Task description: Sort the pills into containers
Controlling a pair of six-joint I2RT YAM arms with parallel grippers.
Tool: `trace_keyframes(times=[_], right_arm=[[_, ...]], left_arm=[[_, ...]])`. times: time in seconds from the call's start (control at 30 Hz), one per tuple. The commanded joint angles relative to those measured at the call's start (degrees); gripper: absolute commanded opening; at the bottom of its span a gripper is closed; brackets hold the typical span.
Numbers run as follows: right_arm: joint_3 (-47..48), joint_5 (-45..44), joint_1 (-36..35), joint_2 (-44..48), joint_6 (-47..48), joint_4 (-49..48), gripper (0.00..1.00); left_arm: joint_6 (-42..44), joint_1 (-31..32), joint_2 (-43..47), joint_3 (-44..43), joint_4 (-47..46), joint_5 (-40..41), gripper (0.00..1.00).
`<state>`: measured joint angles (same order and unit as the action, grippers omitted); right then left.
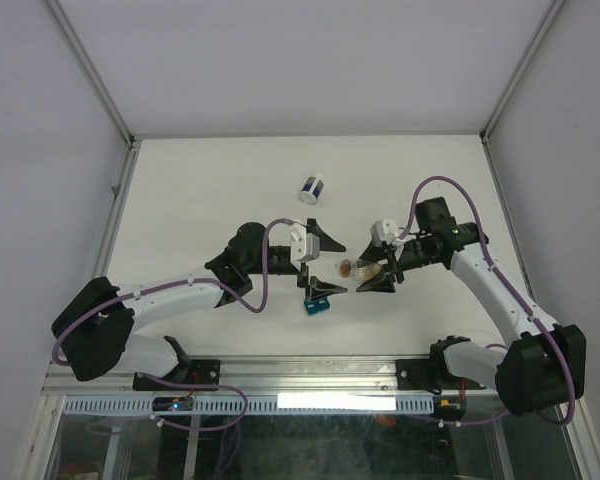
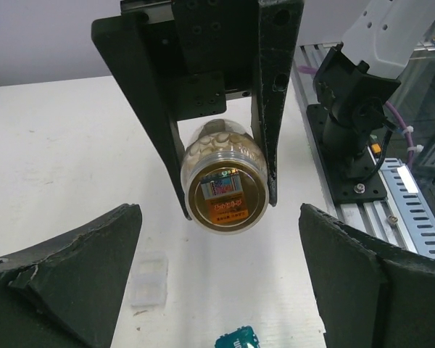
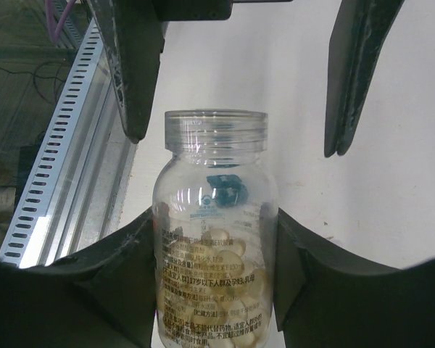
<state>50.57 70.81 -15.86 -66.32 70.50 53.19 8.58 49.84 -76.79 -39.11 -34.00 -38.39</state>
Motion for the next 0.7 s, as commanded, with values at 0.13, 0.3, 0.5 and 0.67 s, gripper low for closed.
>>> trace_keyframes(times=[0.13, 0.3, 0.5, 0.67], right_arm=[[1.1, 1.7, -0.5, 0.3, 1.0, -1.2, 0.00], [1.1, 1.8, -0.6, 0.2, 0.9, -1.2, 0.00], [1.2, 1.5, -0.8, 0.2, 1.0, -1.2, 0.00], [1.2, 1.5, -0.9, 0.0, 1.0, -1.2, 0.00]], left_arm=[[1.8, 1.3, -1.6, -5.0, 0.2, 2.7, 0.80], [0.2, 1.6, -1.2, -4.7, -1.2, 3.9, 0.75], [-3.8, 1.8, -0.9, -4.3, -2.8, 3.5, 0.61], [-10.2, 3.2, -0.3, -2.4, -5.8, 5.5, 0.33]])
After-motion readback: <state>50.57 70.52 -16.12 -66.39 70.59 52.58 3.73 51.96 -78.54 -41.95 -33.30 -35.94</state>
